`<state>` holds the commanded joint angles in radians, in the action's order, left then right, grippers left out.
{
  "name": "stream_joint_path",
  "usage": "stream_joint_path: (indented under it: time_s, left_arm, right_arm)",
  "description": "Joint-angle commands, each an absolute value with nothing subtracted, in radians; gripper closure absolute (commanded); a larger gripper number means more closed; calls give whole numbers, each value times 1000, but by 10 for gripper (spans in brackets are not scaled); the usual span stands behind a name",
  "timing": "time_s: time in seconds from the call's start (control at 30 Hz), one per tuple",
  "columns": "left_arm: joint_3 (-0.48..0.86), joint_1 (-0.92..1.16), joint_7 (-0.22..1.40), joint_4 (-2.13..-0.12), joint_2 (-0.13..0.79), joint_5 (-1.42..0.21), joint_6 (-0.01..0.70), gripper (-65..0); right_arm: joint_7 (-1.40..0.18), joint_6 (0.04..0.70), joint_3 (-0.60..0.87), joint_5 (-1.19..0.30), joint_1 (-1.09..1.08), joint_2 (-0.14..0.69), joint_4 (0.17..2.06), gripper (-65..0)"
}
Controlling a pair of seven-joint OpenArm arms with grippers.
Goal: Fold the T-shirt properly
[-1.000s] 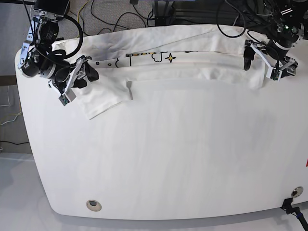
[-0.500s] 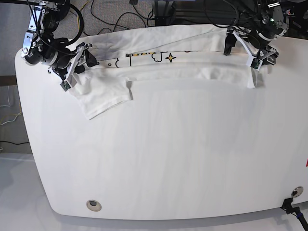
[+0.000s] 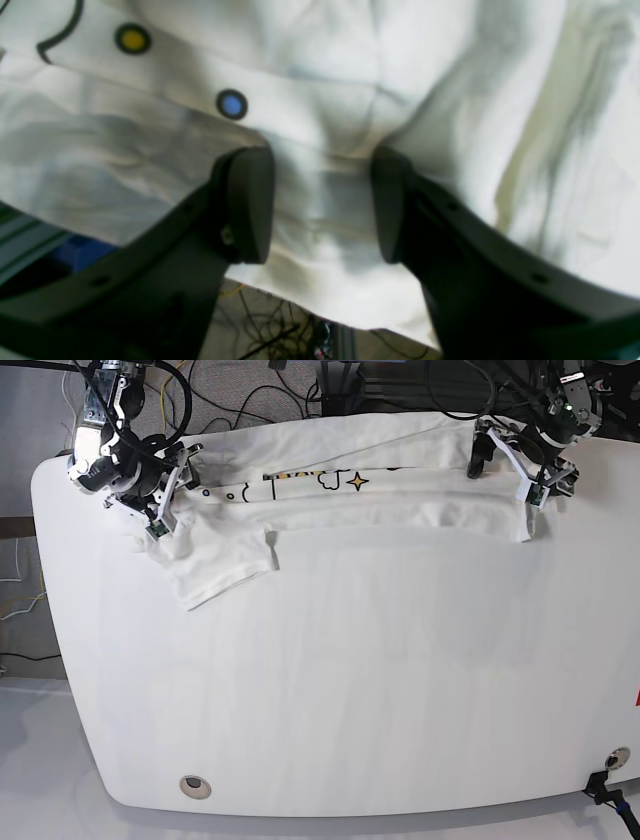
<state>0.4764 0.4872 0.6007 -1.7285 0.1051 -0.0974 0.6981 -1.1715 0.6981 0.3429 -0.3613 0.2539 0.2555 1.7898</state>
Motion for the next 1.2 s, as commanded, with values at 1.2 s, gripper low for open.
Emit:
stream_joint_path:
  time_s: [1.2]
  left_arm:
    - [473, 111, 605, -1480, 160, -8, 698, -650]
  right_arm:
    - [-1082, 698, 344, -354, -2, 263, 1457, -8]
